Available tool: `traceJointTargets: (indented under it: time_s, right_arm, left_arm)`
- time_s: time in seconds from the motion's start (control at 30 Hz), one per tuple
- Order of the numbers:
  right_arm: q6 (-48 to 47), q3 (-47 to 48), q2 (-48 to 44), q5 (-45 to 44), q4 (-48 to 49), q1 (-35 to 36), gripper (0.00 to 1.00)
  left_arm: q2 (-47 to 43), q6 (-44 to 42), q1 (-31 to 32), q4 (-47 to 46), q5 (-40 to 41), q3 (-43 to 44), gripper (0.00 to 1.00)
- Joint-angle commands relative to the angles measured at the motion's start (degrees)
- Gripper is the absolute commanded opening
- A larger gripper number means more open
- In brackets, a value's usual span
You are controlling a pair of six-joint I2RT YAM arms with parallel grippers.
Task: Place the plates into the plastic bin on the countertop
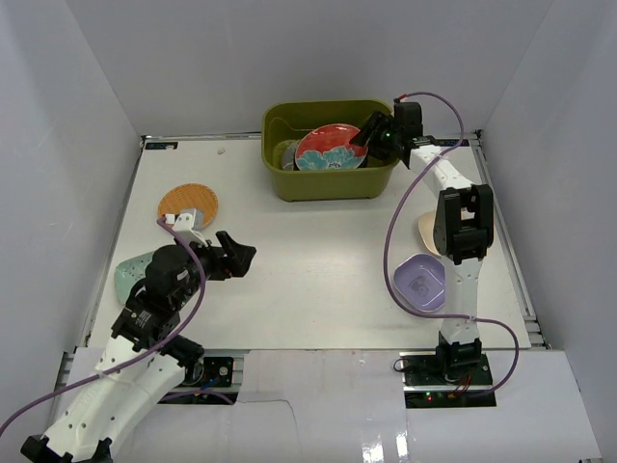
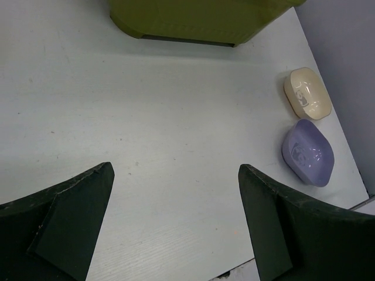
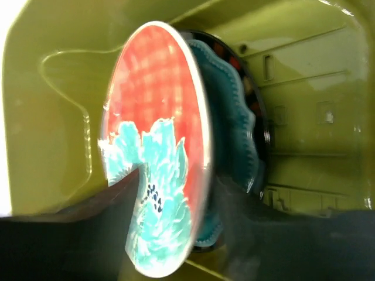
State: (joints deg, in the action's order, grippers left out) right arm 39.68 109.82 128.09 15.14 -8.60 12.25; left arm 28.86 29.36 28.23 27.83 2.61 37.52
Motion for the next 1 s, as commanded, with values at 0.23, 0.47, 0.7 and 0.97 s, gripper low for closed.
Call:
traceJointTargets:
  time_s: [0.23,0.47,0.7,0.97]
  right_arm:
    - [-13.8,5.8,-7.4,-10.2,-7.2,1.6,0.98]
    - [-23.8,5.8,-13.9,-20.1,-9.7,6.2,0.9]
    - [-16.5,-24.4,-31.1,-12.8,6.3,21.3,0.91]
    - [0.0,-34.3,-23.9,-12.4,26.9,42.1,0.67]
  left_arm:
    - [-1.2,-0.9,0.1,-0.6,1.9,0.2,0.98]
    - [-1.9,-1.4,0.1,0.5,3.8,2.4,0.98]
    - [-2.9,-0.1,0.1,1.2,9.0,10.5,0.98]
    - [-3.4,1.5,0.1,1.3,7.4,20.7,0.98]
